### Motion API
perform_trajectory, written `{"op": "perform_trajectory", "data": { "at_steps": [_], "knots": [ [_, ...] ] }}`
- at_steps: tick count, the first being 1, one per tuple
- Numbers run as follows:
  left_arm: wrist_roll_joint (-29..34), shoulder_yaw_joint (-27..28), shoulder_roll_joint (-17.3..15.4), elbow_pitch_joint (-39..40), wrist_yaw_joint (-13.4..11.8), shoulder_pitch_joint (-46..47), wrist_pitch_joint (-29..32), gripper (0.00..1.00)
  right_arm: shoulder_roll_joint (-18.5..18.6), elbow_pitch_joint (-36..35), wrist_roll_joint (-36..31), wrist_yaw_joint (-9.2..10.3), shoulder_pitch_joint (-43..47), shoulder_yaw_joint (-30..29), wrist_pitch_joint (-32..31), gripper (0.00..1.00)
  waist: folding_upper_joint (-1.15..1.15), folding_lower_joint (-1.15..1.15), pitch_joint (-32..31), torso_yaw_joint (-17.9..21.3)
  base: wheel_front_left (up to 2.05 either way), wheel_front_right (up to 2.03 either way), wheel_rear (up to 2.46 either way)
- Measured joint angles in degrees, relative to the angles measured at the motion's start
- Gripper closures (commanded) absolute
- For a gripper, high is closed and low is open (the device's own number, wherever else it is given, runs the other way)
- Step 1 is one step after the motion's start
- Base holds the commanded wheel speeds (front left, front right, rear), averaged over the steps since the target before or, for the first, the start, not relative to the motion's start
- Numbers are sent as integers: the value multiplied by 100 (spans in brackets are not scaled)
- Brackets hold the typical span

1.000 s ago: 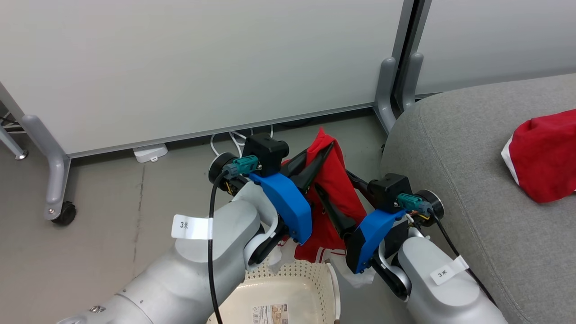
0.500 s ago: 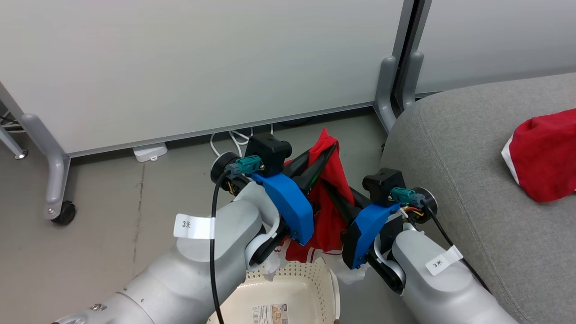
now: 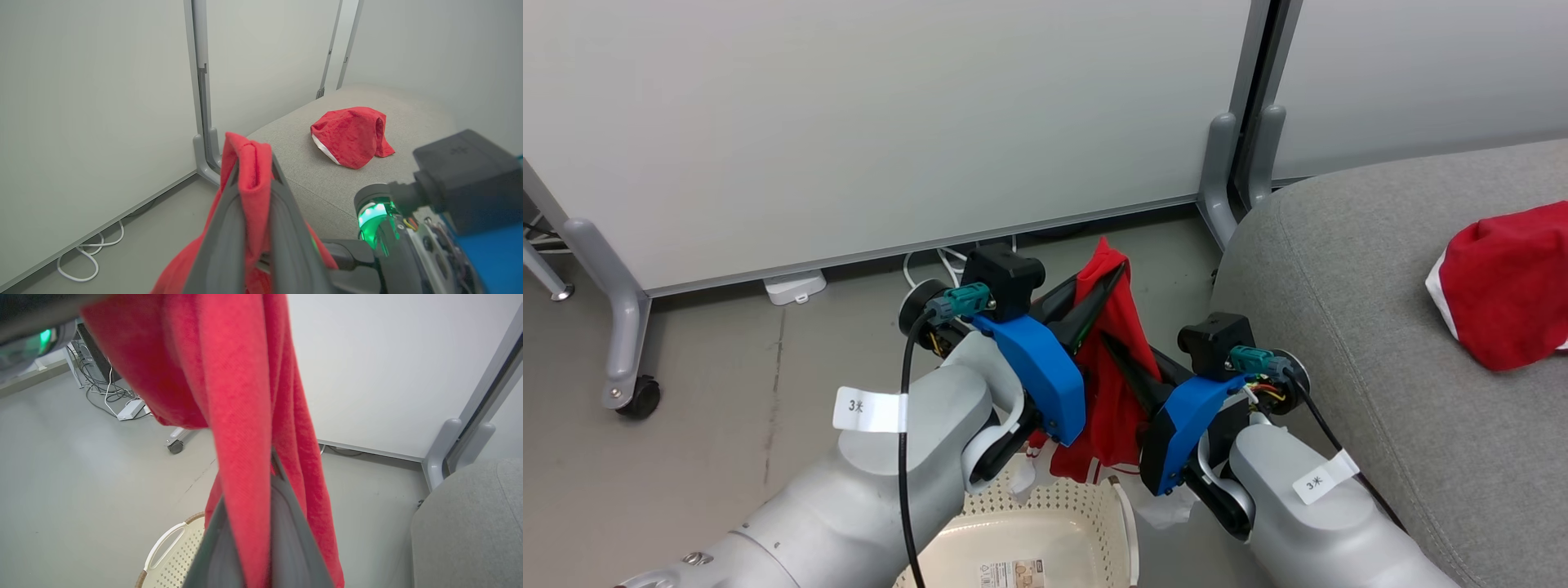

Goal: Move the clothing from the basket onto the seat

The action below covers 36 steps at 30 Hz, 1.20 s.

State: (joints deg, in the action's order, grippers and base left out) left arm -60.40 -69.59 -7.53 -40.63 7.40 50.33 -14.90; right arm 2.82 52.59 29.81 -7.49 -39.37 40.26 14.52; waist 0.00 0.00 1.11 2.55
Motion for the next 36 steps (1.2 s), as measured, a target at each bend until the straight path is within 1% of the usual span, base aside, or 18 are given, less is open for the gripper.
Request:
{"op": "perform_trajectory", "data": {
  "at_steps": [8,13,15,16,17,21,27,32,36],
  "knots": [
    [1,29,-23,-14,0,-18,0,100,0,69,114,0,-41,133,27,100,0,0,-22,9,0,0,0],
    [111,119,-24,-20,0,-47,0,100,0,133,132,0,-70,167,43,100,0,0,-13,-2,0,0,0],
    [225,266,-35,-11,-1,-72,0,40,0,134,137,0,-94,165,46,100,0,0,-8,-3,0,0,0],
    [278,353,-44,15,-1,-102,0,2,0,134,138,0,-115,166,45,100,0,0,-5,-3,0,0,0],
    [335,447,-59,64,-1,-145,-8,0,0,133,138,0,-124,164,45,100,0,0,1,-3,0,0,0],
    [748,988,-174,369,-1,-551,-10,0,0,64,107,0,-133,100,45,100,0,0,40,6,0,0,0],
    [1667,2094,-412,983,-5,-1571,-10,0,1,-112,-70,0,-137,-149,45,100,0,0,111,2,0,0,0],
    [2342,3129,-432,1486,-7,-2560,-10,0,1,-291,-216,0,-109,-375,45,100,0,0,149,-43,0,0,0],
    [2789,3805,-420,1736,-4,-3231,-10,0,0,-455,-300,0,-36,-487,44,100,0,0,163,-60,0,0,0]
  ]
}}
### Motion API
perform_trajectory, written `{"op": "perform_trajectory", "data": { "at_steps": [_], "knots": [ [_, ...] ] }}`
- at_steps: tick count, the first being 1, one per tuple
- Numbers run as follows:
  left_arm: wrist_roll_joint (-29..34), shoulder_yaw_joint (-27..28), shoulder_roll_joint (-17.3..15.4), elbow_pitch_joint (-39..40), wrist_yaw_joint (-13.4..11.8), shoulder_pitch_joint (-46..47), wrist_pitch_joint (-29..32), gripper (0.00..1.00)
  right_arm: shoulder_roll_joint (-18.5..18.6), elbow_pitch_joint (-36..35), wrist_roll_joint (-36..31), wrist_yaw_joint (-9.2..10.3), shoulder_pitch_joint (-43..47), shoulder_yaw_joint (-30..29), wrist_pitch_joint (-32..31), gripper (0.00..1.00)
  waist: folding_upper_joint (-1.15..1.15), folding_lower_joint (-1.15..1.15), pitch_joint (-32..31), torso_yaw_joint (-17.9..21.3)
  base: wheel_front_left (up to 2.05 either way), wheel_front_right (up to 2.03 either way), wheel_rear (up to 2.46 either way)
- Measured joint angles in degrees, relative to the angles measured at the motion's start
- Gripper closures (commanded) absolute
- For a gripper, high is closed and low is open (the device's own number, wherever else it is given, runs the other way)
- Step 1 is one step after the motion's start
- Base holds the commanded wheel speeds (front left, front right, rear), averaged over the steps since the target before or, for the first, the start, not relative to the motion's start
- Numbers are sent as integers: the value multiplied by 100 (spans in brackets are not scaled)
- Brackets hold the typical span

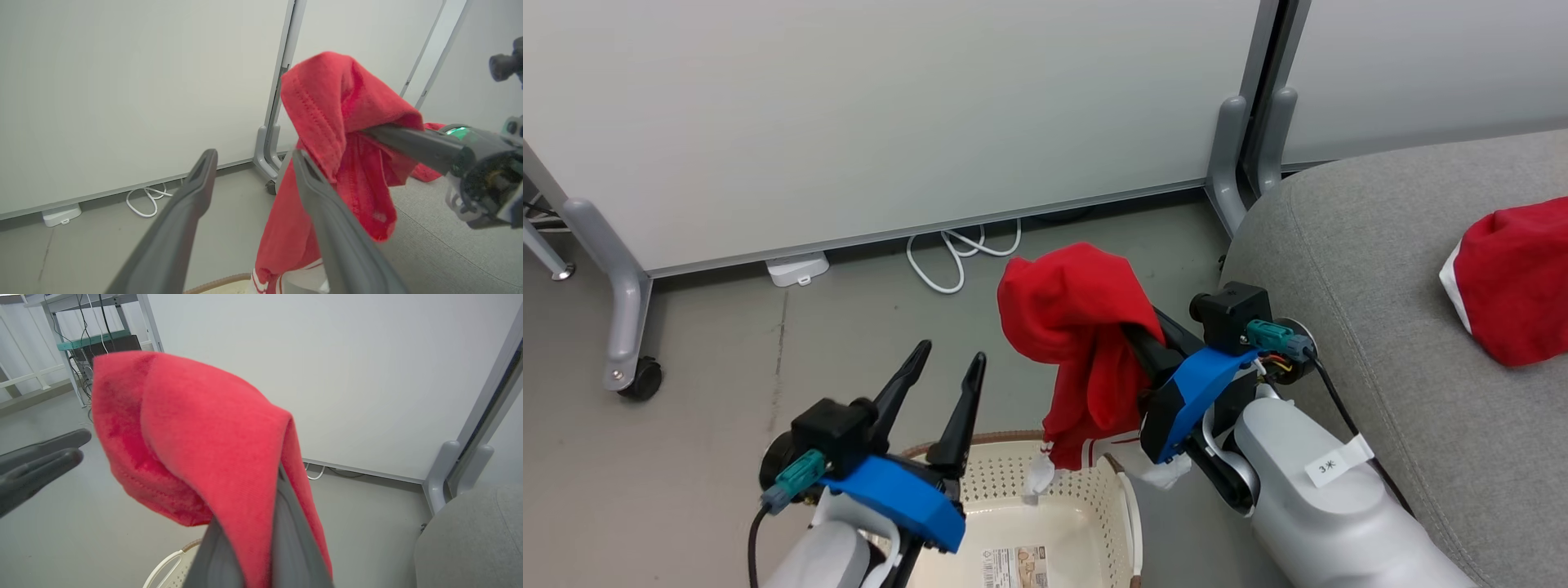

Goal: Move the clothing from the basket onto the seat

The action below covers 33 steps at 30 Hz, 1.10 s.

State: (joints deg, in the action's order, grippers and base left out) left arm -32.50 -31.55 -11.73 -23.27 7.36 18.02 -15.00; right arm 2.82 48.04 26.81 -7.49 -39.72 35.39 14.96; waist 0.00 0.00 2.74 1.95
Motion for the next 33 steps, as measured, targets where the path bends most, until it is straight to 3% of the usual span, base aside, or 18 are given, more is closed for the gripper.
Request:
{"op": "perform_trajectory", "data": {
  "at_steps": [8,33],
  "knots": [
    [555,875,75,335,2,-831,0,0,0,-201,-103,0,141,-144,1,100,0,0,3,-17,0,0,0],
    [738,1229,176,514,3,-1202,0,0,0,-272,-225,0,331,-304,1,100,0,0,-84,229,0,0,0]
  ]
}}
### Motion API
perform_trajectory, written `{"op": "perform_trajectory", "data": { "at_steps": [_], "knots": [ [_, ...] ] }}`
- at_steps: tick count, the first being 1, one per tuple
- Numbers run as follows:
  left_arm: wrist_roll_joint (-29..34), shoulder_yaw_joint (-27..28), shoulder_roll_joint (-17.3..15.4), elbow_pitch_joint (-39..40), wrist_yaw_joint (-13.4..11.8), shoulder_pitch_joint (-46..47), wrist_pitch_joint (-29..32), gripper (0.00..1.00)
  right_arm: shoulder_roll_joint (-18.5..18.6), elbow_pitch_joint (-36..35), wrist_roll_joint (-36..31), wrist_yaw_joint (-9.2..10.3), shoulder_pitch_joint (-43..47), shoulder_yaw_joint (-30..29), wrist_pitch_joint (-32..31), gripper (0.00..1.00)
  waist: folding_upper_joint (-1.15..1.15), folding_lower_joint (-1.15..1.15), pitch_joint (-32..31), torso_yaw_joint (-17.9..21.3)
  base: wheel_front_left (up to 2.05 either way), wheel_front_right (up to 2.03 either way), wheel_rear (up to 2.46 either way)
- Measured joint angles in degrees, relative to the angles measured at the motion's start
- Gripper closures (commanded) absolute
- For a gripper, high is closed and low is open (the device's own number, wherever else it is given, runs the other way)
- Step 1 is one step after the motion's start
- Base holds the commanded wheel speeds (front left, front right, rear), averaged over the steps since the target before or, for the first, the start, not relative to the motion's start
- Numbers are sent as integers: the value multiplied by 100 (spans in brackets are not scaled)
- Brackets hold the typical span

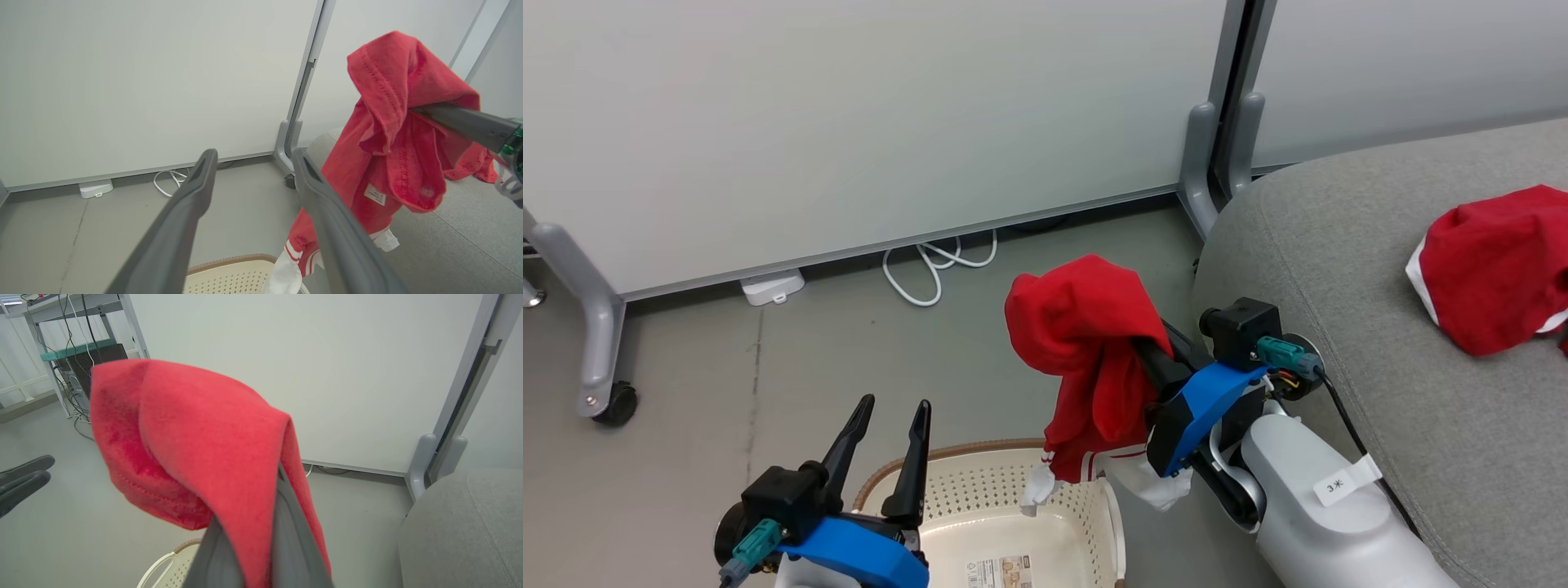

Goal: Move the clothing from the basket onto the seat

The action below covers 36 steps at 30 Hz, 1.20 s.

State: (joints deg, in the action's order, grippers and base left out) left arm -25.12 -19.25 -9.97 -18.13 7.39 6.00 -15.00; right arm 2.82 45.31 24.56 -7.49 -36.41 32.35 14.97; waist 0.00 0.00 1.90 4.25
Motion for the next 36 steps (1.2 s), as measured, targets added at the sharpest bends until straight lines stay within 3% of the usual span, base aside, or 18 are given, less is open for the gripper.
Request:
{"op": "perform_trajectory", "data": {
  "at_steps": [27,36],
  "knots": [
    [143,18,-46,45,0,216,0,0,2,-104,-149,1,-9,-316,0,100,0,0,292,1653,0,0,0],
    [152,11,-53,62,0,242,-1,0,2,-146,-182,1,-3,-400,0,100,0,0,373,2042,0,0,0]
  ]
}}
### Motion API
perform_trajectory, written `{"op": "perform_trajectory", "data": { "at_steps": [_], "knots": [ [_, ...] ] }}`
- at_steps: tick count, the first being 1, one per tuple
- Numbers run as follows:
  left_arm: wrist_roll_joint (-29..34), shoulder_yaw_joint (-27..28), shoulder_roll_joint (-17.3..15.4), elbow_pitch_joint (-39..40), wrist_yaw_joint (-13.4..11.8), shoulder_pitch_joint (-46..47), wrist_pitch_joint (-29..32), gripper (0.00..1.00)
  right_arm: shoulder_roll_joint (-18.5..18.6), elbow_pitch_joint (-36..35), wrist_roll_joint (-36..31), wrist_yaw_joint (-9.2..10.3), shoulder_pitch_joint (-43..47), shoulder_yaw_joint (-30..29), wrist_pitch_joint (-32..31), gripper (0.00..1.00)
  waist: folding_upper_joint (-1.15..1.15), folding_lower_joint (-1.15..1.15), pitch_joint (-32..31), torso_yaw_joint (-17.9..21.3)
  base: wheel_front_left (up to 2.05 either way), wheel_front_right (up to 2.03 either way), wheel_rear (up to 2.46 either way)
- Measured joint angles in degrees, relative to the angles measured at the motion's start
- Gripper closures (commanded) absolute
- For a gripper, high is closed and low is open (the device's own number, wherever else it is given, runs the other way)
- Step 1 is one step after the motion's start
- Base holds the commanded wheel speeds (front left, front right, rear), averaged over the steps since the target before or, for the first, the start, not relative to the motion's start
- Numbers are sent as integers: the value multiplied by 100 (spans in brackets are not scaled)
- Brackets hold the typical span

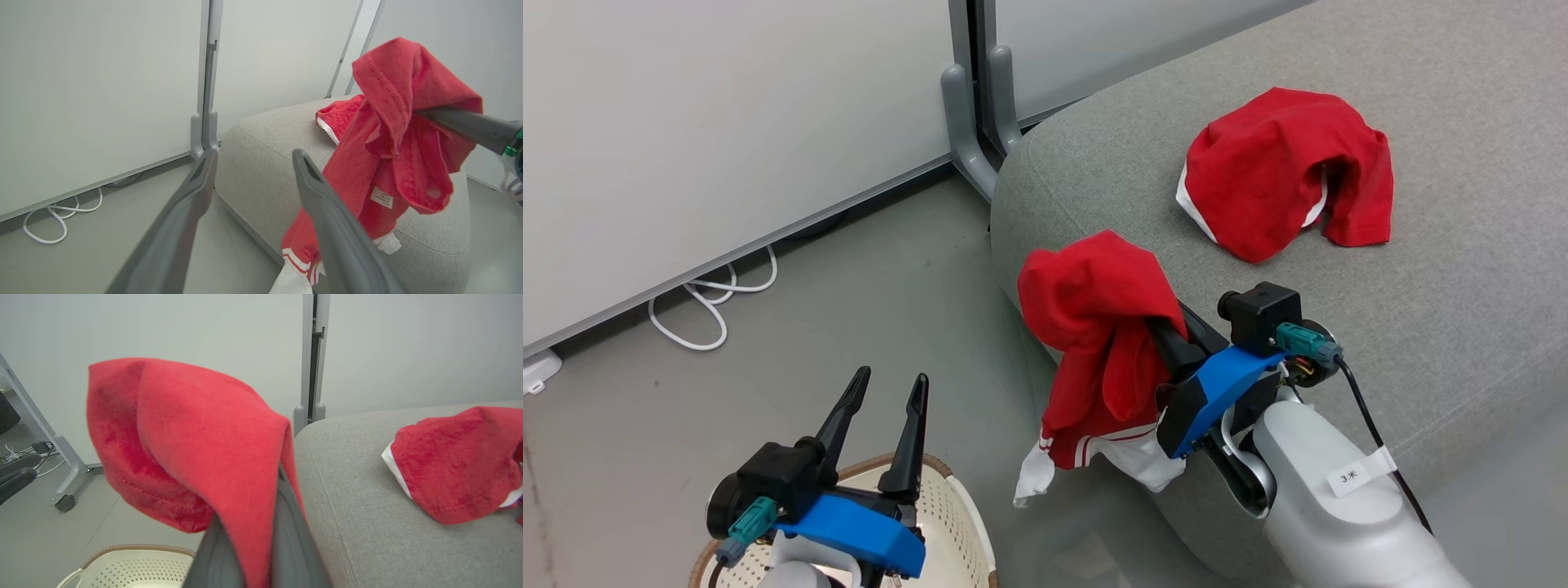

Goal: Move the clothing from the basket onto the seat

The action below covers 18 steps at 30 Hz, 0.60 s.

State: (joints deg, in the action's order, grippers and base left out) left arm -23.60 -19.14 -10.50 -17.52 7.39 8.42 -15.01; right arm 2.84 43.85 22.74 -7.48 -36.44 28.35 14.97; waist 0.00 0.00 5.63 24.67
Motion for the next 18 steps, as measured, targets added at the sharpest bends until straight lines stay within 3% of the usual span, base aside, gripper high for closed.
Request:
{"op": "perform_trajectory", "data": {
  "at_steps": [13,18],
  "knots": [
    [-8,-31,-25,-18,0,30,1,0,1,18,-13,-1,10,-112,0,100,0,0,31,41,0,0,0],
    [0,-30,-52,14,1,95,0,0,14,229,-300,-1,-411,-517,0,100,0,0,120,-28,0,0,0]
  ]
}}
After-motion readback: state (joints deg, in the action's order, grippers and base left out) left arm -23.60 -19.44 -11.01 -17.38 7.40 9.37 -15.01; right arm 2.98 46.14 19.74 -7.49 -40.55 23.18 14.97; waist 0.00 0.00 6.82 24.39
